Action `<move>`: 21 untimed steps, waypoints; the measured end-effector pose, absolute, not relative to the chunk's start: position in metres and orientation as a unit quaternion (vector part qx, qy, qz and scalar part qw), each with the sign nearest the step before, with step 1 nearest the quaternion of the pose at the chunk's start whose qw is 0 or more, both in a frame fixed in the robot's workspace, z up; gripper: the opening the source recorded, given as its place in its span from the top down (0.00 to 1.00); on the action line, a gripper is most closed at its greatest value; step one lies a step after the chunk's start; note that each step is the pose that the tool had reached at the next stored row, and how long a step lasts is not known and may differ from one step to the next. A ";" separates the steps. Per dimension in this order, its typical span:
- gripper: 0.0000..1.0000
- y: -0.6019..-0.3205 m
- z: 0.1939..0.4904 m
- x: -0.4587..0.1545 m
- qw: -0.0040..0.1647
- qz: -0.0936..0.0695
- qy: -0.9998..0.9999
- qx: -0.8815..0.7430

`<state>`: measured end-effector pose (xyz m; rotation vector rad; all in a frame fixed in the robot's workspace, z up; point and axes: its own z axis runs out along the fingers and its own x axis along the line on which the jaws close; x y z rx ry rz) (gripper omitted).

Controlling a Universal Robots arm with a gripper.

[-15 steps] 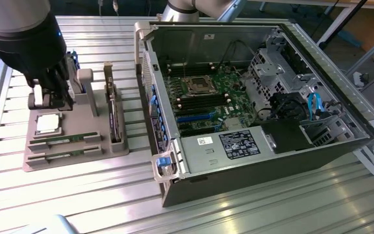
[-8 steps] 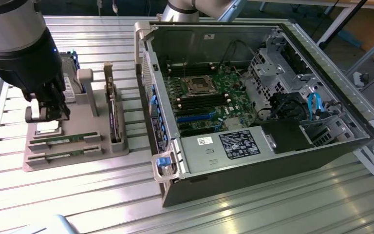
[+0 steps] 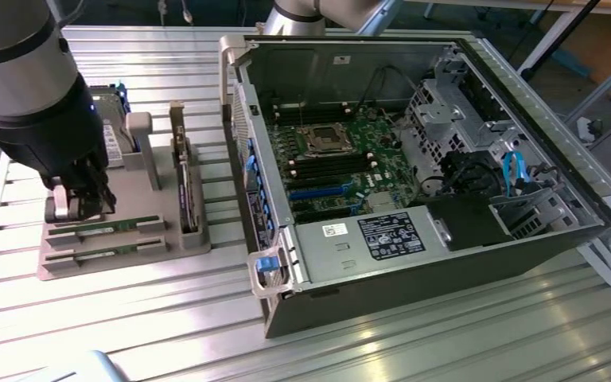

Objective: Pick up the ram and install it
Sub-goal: 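Pick up the ram and move it above insertion slot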

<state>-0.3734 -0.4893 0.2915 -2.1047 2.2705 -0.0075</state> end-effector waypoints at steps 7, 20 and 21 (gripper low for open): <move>0.84 -0.498 0.272 -0.378 0.023 -0.002 0.731 -0.682; 0.84 -0.514 0.241 -0.384 0.023 -0.002 0.727 -0.686; 0.84 -0.514 0.239 -0.385 0.023 -0.002 0.727 -0.686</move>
